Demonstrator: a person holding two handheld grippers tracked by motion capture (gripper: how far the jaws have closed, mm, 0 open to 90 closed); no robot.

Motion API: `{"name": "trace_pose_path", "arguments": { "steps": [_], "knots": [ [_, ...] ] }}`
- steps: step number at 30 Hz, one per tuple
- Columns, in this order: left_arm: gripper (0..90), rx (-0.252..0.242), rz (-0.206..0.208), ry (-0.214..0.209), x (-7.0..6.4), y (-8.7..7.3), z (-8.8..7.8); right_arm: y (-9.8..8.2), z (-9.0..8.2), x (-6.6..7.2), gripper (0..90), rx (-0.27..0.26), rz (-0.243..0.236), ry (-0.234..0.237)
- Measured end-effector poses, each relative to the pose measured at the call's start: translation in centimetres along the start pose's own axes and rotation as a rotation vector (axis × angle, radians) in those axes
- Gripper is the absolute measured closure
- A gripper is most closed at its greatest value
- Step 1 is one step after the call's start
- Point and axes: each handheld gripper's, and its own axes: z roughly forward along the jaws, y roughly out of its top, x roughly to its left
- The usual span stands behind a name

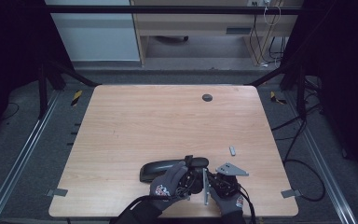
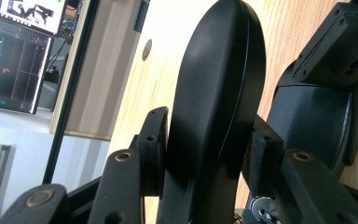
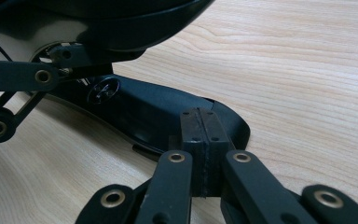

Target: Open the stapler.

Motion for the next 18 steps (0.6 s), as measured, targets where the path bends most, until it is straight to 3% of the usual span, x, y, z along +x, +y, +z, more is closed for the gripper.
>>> {"name": "trace_pose_path", "arguments": {
  "steps": [11,12,13,14,15,16,18],
  "knots": [
    [56.6,-0.001,-0.009,-0.009,0.1,0.0,0.0,0.0,0.0,-0.1,90.0,-0.001,0.009,0.007],
    [57.3,-0.025,-0.047,-0.004,0.7,-0.1,-0.4,0.0,0.0,-0.1,90.0,-0.001,0.008,0.005],
    [57.8,-0.025,-0.047,-0.004,0.7,-0.1,-0.4,0.0,0.0,-0.1,90.0,-0.001,0.008,0.005],
    [58.6,-0.049,-0.141,0.047,3.0,-0.8,-1.8,0.0,0.0,-0.2,90.0,-0.005,0.005,0.009],
    [59.5,-0.049,-0.141,0.047,3.0,-0.8,-1.8,0.0,0.0,-0.1,90.0,-0.005,0.006,0.007],
    [60.0,-0.039,-0.077,0.039,3.3,-0.9,-2.3,0.0,0.1,-0.1,90.0,-0.003,0.011,0.008],
    [59.7,-0.033,-0.066,0.034,2.8,-0.6,-1.9,0.0,0.1,0.0,90.0,-0.002,0.008,0.004]
  ]
}}
